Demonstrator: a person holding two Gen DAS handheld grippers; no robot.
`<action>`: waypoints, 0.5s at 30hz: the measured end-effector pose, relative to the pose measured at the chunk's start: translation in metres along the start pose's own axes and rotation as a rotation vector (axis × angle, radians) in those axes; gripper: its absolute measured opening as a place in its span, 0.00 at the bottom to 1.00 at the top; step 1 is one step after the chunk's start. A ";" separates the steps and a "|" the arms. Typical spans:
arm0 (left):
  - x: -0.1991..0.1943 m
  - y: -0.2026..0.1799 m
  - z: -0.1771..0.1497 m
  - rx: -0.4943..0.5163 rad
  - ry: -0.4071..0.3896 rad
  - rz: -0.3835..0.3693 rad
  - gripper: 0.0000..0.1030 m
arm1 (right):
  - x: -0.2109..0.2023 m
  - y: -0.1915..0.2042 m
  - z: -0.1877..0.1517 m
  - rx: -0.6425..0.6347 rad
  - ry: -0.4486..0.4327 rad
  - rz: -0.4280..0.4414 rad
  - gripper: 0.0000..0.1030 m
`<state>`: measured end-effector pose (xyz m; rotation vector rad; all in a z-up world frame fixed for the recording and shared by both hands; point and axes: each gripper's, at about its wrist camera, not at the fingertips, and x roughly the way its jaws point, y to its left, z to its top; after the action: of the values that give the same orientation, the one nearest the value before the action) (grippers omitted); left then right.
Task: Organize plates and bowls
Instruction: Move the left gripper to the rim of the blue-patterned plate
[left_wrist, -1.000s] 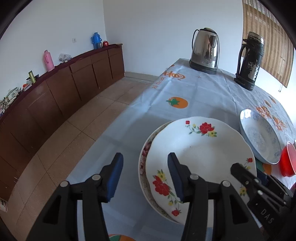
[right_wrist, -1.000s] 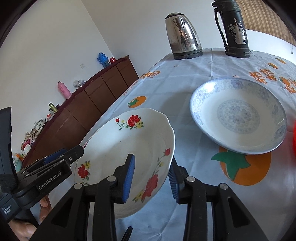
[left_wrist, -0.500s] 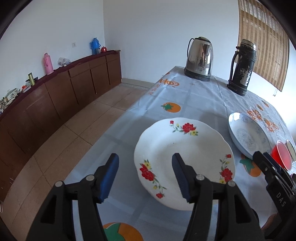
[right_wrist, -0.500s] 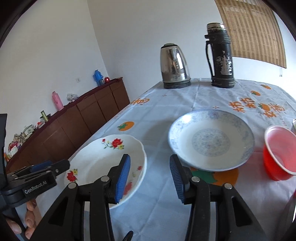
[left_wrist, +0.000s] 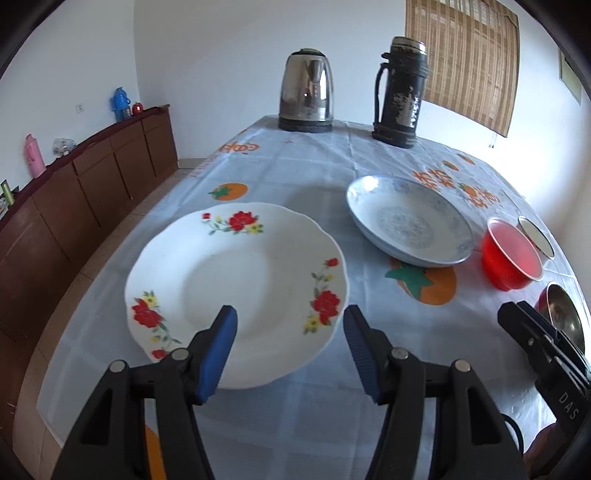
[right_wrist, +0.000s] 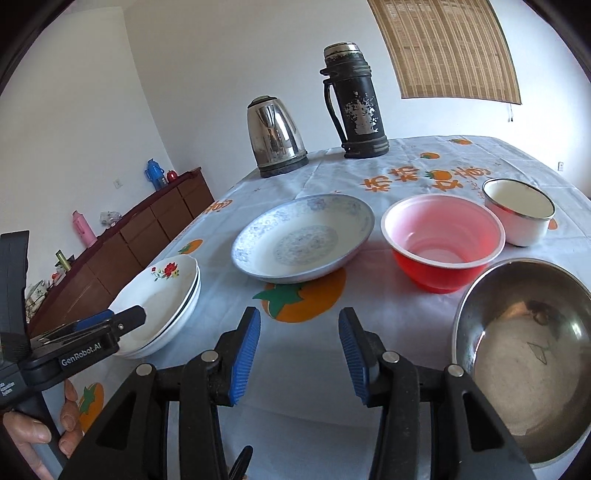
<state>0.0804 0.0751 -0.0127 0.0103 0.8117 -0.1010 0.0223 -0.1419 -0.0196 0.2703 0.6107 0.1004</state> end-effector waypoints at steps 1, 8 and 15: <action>0.000 -0.004 0.000 0.008 -0.002 0.002 0.59 | -0.002 -0.001 0.000 0.000 -0.001 0.002 0.46; -0.008 -0.021 0.008 0.031 -0.039 0.016 0.59 | -0.004 -0.005 0.013 0.041 0.014 0.066 0.46; -0.001 -0.035 0.029 0.045 -0.059 0.047 0.59 | -0.002 -0.018 0.046 0.069 0.002 0.014 0.46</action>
<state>0.0973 0.0391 0.0087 0.0689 0.7499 -0.0751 0.0474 -0.1697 0.0123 0.3412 0.6154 0.0933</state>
